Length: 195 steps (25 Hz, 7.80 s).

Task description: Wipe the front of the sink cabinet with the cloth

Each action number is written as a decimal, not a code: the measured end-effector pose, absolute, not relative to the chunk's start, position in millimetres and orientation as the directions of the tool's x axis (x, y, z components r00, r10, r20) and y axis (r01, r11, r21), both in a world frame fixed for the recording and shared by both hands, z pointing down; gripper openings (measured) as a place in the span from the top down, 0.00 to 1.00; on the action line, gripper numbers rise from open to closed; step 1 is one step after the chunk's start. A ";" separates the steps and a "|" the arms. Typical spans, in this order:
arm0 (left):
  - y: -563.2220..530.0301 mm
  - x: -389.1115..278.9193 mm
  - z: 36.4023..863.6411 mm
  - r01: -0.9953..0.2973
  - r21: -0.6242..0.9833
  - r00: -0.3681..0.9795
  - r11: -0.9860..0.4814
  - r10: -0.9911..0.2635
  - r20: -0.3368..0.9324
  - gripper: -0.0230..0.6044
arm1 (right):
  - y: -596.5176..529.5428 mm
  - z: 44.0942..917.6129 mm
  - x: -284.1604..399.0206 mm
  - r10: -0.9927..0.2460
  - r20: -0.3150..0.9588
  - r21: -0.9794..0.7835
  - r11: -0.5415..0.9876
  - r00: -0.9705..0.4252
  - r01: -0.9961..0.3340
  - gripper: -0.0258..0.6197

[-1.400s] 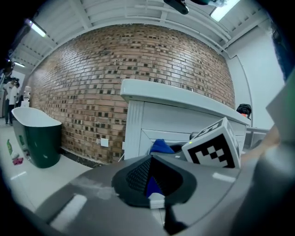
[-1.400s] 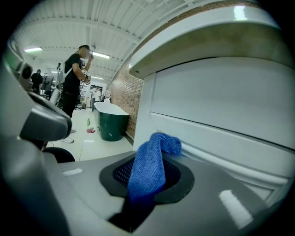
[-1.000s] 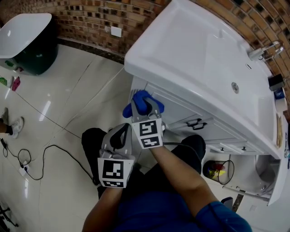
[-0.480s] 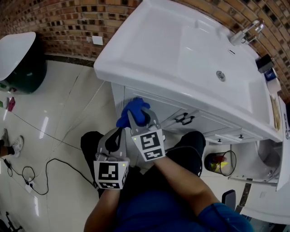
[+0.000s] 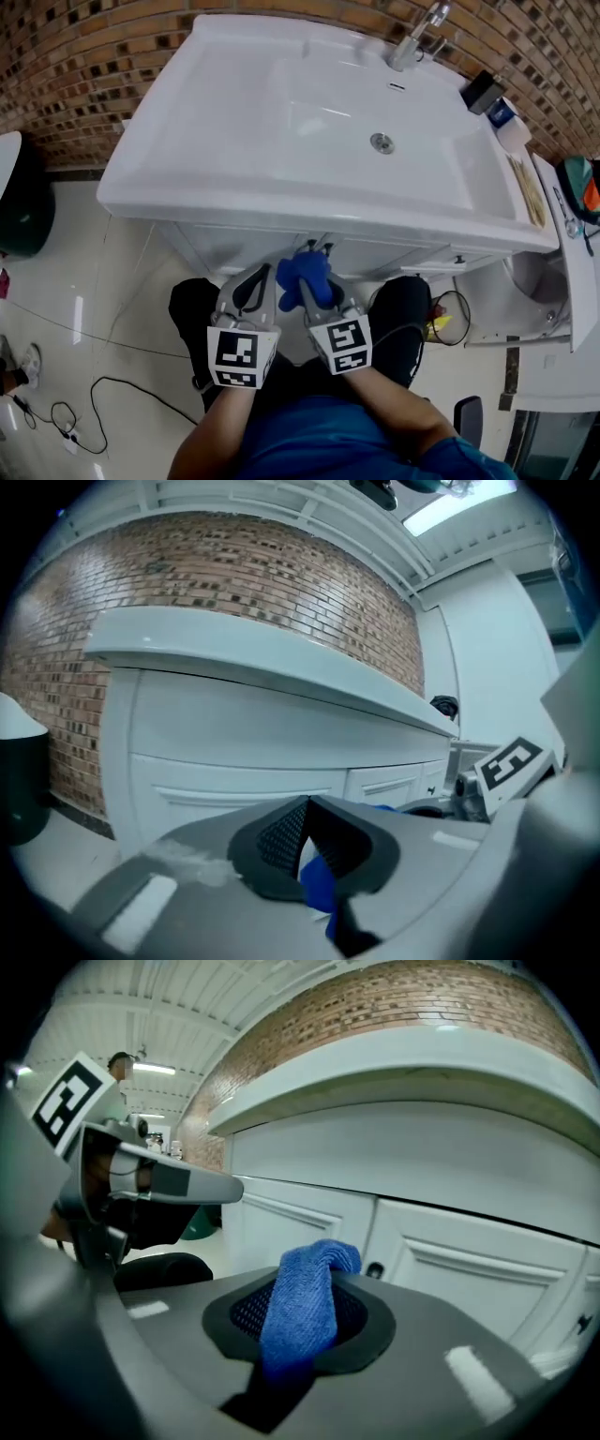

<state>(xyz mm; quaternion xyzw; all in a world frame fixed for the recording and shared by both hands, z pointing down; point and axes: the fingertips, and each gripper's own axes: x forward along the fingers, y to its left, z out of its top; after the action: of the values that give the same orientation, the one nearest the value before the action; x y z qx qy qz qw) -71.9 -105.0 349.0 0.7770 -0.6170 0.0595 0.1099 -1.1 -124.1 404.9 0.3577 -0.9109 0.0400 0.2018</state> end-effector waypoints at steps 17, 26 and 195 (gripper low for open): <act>-157.5 173.3 374.0 -0.769 0.101 0.631 -0.632 -0.722 0.284 0.96 | -195.4 419.4 295.6 -0.892 0.430 0.103 0.200 -0.138 -0.974 0.83; -160.4 180.5 386.1 -0.768 0.086 0.624 -0.634 -0.714 0.318 0.96 | -243.8 435.4 293.9 -0.897 0.419 0.151 0.222 -0.141 -0.963 0.83; -72.1 -140.3 481.6 -0.980 0.197 0.088 -0.022 -0.939 0.332 0.96 | -137.5 477.1 -144.6 -0.533 0.402 0.177 0.843 -0.745 -0.508 0.83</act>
<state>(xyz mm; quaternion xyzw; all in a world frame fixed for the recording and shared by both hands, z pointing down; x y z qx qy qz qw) -140.3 -72.1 481.6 0.7128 -0.6732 0.0541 0.1890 -144.6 -137.5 477.1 0.2786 -0.9336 -0.0282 0.2237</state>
